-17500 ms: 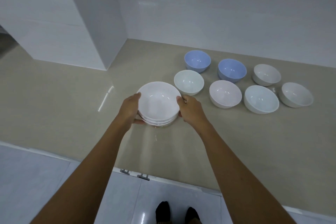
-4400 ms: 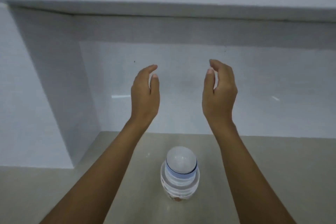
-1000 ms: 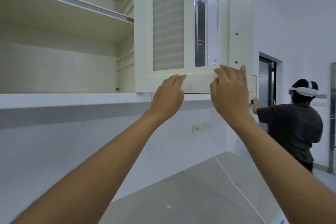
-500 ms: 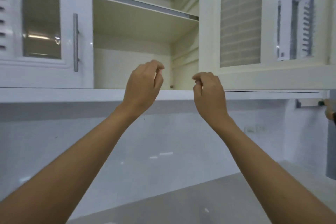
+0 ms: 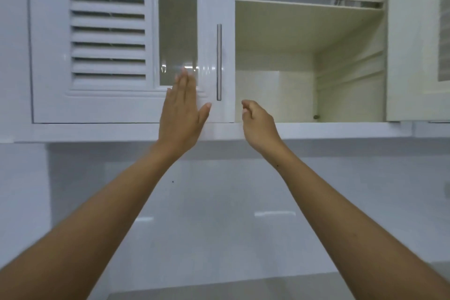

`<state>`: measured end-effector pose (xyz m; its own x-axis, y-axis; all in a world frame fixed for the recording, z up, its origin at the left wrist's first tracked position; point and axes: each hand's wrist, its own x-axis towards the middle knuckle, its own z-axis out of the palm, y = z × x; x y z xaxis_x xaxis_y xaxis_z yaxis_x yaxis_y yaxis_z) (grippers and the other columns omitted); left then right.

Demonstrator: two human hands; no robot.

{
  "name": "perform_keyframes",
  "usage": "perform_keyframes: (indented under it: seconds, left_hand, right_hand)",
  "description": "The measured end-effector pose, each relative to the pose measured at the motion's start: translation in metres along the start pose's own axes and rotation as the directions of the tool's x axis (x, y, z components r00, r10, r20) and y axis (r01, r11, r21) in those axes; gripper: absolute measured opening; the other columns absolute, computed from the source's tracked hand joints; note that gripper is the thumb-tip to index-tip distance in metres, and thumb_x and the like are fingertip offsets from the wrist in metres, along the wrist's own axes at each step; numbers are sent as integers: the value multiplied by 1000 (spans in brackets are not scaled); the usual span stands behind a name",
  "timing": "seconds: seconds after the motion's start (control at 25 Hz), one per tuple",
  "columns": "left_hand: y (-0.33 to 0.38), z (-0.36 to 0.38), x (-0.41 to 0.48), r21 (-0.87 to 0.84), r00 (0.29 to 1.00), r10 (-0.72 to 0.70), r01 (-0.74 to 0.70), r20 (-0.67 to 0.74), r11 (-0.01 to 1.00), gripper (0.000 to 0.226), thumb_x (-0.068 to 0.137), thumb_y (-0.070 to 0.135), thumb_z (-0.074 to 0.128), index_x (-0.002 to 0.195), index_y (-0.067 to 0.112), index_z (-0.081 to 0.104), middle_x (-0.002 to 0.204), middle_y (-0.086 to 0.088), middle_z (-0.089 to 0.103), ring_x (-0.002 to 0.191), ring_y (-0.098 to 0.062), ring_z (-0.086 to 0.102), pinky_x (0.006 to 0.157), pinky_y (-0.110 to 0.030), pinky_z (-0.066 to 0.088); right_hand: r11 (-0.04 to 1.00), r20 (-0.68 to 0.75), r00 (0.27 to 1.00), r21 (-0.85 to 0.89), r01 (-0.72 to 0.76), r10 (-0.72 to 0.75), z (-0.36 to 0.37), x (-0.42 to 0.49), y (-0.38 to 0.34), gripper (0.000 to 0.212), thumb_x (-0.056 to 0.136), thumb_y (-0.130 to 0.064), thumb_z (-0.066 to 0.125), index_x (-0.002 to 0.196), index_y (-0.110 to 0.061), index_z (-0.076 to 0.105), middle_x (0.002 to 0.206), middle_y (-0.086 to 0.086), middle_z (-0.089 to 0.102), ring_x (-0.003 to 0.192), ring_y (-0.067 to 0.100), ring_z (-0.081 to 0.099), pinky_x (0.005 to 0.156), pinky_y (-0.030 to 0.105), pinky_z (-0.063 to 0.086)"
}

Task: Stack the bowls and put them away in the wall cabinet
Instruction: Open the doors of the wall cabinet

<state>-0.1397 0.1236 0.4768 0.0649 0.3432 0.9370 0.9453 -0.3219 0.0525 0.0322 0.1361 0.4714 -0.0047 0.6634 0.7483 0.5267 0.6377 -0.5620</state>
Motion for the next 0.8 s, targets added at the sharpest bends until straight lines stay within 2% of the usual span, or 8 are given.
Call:
perform_keyframes:
  seconds: [0.16,0.28,0.4,0.44,0.52,0.6,0.68,0.8]
  left_hand:
    - [-24,10,-3,148,996,49,-60,78,987,71,101,42,33,154,6,1,165,-12,-4,152,-25,-6,122,-37,-4]
    - [-25,13,-4,176,996,76,-85,56,981,71,101,41,34,154,5,3,164,-13,-2,152,-26,-5,122,-37,-4]
    - [-24,11,-4,183,995,55,-70,85,981,74,100,46,33,154,6,0,164,-12,-5,152,-26,-7,121,-37,-6]
    - [-21,9,-5,181,994,46,-64,99,982,77,99,49,32,154,6,-2,164,-12,-7,152,-25,-9,121,-37,-7]
    - [-17,1,-8,167,992,41,-60,116,984,84,96,56,31,153,7,-4,164,-12,-10,151,-27,-12,121,-39,-8]
    - [-9,-12,-14,174,991,41,-63,127,983,94,89,67,29,153,9,-7,163,-15,-14,150,-30,-15,121,-43,-9]
    - [3,-28,-21,201,988,32,-62,152,978,103,80,78,22,154,15,-11,161,-19,-20,149,-33,-19,120,-46,-10]
    - [23,-57,-34,137,986,-36,13,163,991,108,77,83,25,153,19,-14,159,-18,-26,148,-32,-24,119,-49,-10]
  right_hand:
    - [993,14,999,-115,-36,38,20,8,-6,41,103,-24,22,132,-21,51,118,3,65,109,16,52,119,41,4]
    - [996,19,997,37,-80,79,16,11,0,42,100,-27,23,118,-18,60,122,10,64,98,10,45,105,31,18]
    - [970,97,982,167,-179,164,14,12,1,44,98,-35,25,110,-10,60,123,17,58,99,28,31,80,21,23]
    - [962,114,978,193,-194,175,13,11,1,47,98,-41,25,111,-13,61,121,14,60,103,25,31,79,18,26]
    - [940,119,981,288,-181,152,9,10,3,56,99,-52,22,115,-21,66,115,4,67,115,22,45,97,25,35]
    - [858,126,988,493,-143,92,2,6,3,65,98,-57,16,109,-22,71,106,1,73,105,18,62,105,39,39]
    - [733,144,989,671,-115,24,-8,-3,1,73,99,-56,11,102,-19,74,100,3,76,93,14,67,97,35,44]
    - [590,196,975,802,-96,-108,-14,-21,-5,77,98,-54,4,102,-18,72,104,1,75,99,11,67,95,29,41]
